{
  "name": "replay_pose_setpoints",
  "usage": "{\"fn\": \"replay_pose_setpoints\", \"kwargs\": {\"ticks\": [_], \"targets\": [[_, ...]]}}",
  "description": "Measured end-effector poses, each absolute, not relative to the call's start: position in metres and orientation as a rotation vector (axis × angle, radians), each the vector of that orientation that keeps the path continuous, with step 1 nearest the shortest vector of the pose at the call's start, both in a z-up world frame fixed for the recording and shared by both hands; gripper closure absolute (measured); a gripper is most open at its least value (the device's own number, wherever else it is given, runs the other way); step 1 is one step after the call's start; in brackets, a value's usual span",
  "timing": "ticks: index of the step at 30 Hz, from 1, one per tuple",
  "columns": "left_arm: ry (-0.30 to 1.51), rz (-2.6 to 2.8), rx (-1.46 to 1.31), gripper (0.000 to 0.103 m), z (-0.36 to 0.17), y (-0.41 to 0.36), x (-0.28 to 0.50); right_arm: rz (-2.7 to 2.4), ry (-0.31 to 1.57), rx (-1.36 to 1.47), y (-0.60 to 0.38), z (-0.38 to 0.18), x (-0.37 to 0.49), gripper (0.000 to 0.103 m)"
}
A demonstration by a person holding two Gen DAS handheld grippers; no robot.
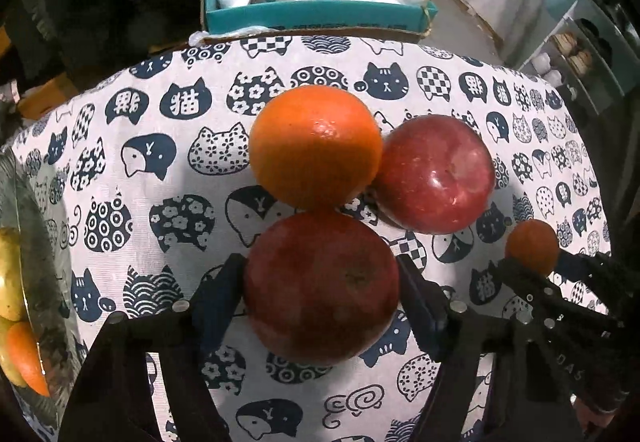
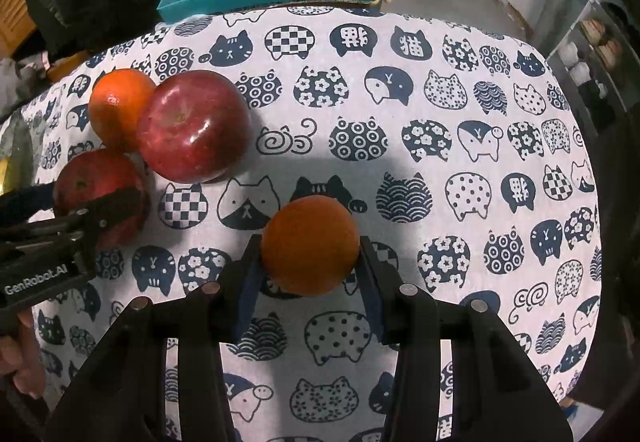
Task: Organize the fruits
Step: 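Grasp the large red apple with the left tool while the right tool lifts the orange, then carry the held apple and orange up and over the green bowl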
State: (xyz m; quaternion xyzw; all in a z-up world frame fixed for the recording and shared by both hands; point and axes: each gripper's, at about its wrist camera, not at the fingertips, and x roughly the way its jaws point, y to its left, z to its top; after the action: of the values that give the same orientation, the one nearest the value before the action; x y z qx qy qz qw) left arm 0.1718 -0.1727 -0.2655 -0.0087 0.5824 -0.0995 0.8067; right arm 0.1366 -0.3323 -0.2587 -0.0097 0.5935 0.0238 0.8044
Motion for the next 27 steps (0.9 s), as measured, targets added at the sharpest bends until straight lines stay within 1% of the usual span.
{"fn": "replay_pose_setpoints", "kwargs": {"ticks": [14,27], "targets": [[1.189,-0.155,0.006,0.027,-0.25,-0.16,0.155,0.055,1.213,-0.049,-0.331,-0.231,0.126,0.059],[1.062,-0.149,0.011,0.027,-0.193,-0.144,0.131,0.077,1.137,-0.062,-0.319,-0.187,0.108,0.059]]}}
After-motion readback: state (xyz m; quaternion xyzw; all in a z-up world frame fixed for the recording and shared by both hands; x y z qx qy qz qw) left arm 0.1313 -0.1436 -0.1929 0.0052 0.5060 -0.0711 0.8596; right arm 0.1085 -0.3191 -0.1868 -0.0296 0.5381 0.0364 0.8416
